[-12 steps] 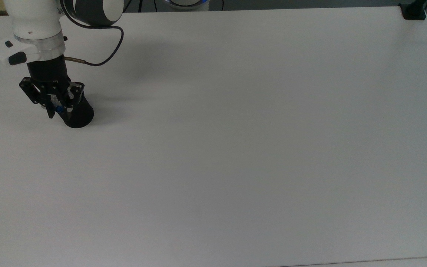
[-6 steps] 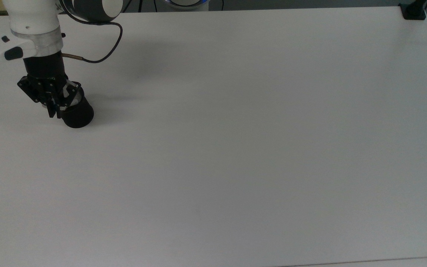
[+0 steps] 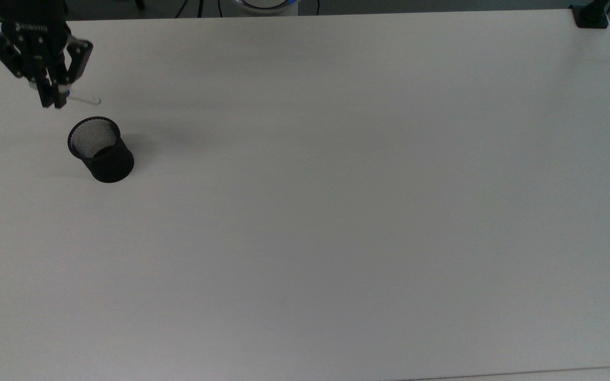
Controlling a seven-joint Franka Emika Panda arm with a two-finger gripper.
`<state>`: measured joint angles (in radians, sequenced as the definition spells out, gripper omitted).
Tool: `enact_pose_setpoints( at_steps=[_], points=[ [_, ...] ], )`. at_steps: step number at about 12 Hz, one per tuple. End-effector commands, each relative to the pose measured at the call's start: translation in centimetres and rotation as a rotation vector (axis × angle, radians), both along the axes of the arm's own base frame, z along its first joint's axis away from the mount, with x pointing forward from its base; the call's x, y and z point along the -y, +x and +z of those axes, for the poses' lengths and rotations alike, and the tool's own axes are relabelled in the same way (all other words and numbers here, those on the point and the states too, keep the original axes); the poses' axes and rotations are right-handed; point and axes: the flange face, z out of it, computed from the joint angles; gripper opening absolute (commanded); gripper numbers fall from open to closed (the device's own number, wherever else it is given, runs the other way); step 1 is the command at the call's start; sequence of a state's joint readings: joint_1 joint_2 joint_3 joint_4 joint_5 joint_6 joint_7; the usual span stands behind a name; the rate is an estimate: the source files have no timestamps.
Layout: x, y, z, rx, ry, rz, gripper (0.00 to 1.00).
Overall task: Remove the marker
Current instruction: 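Carry the held marker away from the cup across the table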
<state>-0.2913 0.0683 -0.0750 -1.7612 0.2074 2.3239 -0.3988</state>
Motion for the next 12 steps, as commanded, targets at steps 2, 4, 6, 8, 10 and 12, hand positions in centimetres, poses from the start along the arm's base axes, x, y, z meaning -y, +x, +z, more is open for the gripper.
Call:
enact_pose_setpoints(
  at_steps=[2, 4, 6, 8, 10, 12],
  points=[
    [-8.6, -0.7, 3.8, -0.180, 0.184, 0.068, 0.00],
    [-14.1, 1.3, 0.4, -0.268, 0.246, 0.062, 0.00],
    [-18.2, 3.1, -3.5, -0.344, 0.265, 0.076, 0.00],
    [-21.2, 4.9, -9.4, -0.435, 0.262, 0.083, 0.00],
    [-23.9, 7.1, -14.5, -0.420, 0.258, 0.047, 0.00],
    [-26.3, 7.8, -17.9, -0.415, 0.243, 0.050, 0.00]
  ],
)
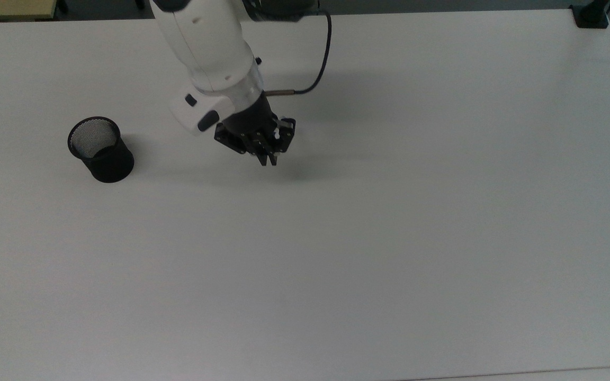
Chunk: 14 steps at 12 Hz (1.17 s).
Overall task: Remove the marker
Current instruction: 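Carry the held marker away from the cup across the table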
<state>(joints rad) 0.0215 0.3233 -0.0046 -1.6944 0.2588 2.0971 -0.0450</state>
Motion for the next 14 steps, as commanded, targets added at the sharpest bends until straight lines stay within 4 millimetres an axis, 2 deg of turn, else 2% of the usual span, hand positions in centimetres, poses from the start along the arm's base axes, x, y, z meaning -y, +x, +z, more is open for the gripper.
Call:
enact_pose_setpoints(
  at_steps=[1, 2, 4, 6, 7, 8, 9, 10, 12, 14],
  points=[
    [-2.7, 0.6, -3.8, 0.017, -0.030, -0.004, 0.00],
    [-3.6, 0.6, -5.6, 0.009, -0.053, 0.018, 0.00],
    [-5.0, 0.8, -7.5, 0.017, -0.068, 0.032, 0.00],
    [-5.2, 1.0, -8.3, 0.020, -0.078, 0.024, 0.01],
    [-5.3, 0.9, -8.5, 0.017, -0.082, 0.028, 0.08],
    [-5.9, 0.8, -8.6, 0.016, -0.077, 0.037, 0.36],
    [-6.3, 0.8, -8.8, 0.009, -0.074, 0.042, 0.74],
    [-6.3, 0.8, -8.8, 0.006, -0.074, 0.024, 0.87],
    [-6.6, 0.8, -8.4, 0.008, -0.085, 0.018, 0.97],
    [-6.2, 0.9, -7.1, 0.022, -0.083, 0.013, 1.00]
  ],
)
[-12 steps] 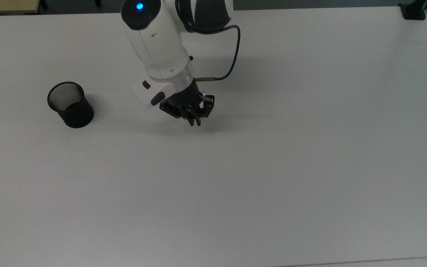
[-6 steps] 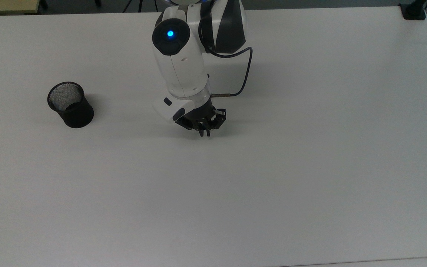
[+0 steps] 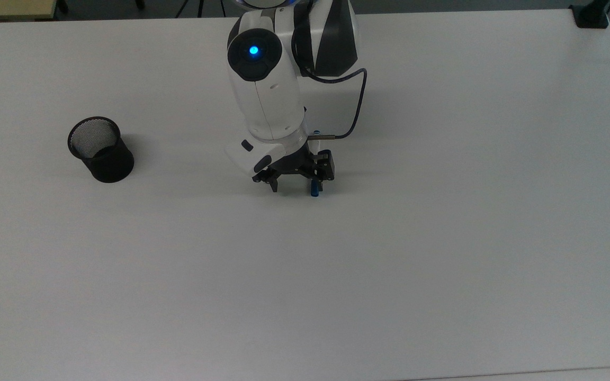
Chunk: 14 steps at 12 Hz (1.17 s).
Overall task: Remove the marker
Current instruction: 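Carry the held marker away from the cup across the table, then lower the marker onto the table and open the gripper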
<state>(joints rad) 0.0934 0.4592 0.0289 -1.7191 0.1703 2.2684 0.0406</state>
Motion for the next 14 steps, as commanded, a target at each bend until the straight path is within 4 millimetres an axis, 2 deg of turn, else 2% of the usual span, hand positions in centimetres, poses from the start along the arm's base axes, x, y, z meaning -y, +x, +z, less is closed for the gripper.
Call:
enact_pose_setpoints(
  at_steps=[1, 3, 5, 6, 7, 9, 11, 12, 13, 14],
  points=[
    [0.0, -0.3, 2.0, 0.033, -0.010, -0.019, 1.00],
    [0.4, -0.9, 5.4, 0.042, -0.011, -0.014, 1.00],
    [2.8, -3.2, 13.3, 0.018, -0.093, 0.012, 1.00],
    [3.5, -4.2, 16.2, 0.009, -0.118, 0.016, 1.00],
    [4.9, -5.8, 19.9, 0.005, -0.126, -0.002, 1.00],
    [8.1, -8.6, 25.1, 0.027, -0.129, -0.054, 1.00],
    [10.2, -10.9, 28.3, 0.038, -0.129, -0.092, 1.00],
    [12.1, -12.3, 29.7, 0.030, -0.125, -0.126, 1.00],
    [12.5, -13.4, 30.6, 0.019, -0.123, -0.133, 1.00],
    [12.9, -13.8, 30.6, -0.008, -0.123, -0.138, 1.00]
  ],
)
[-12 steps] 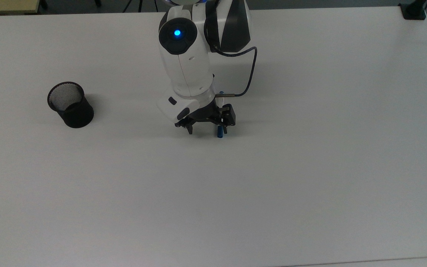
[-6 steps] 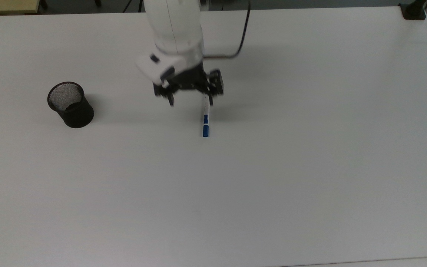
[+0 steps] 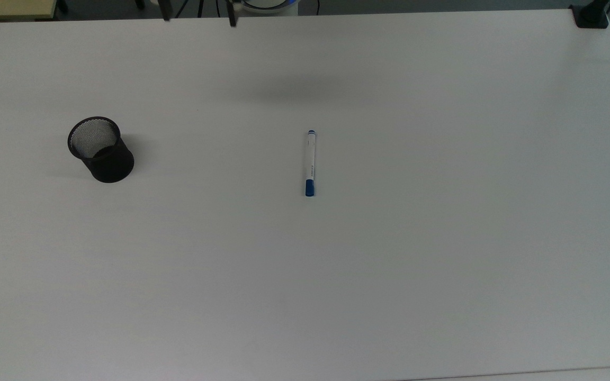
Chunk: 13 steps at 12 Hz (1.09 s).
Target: Remove the marker
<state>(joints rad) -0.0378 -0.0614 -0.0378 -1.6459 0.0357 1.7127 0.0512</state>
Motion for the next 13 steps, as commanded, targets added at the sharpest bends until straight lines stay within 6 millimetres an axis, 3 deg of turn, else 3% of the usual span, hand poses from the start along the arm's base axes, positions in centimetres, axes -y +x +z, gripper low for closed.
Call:
enact_pose_setpoints(
  at_steps=[1, 8, 13],
  points=[
    [1.0, -2.0, 0.1, -0.057, -0.004, -0.026, 1.00],
    [0.8, 2.4, -1.1, 0.017, -0.033, 0.066, 1.00],
    [0.6, 2.3, -1.0, 0.011, -0.030, 0.060, 1.00]
  ],
)
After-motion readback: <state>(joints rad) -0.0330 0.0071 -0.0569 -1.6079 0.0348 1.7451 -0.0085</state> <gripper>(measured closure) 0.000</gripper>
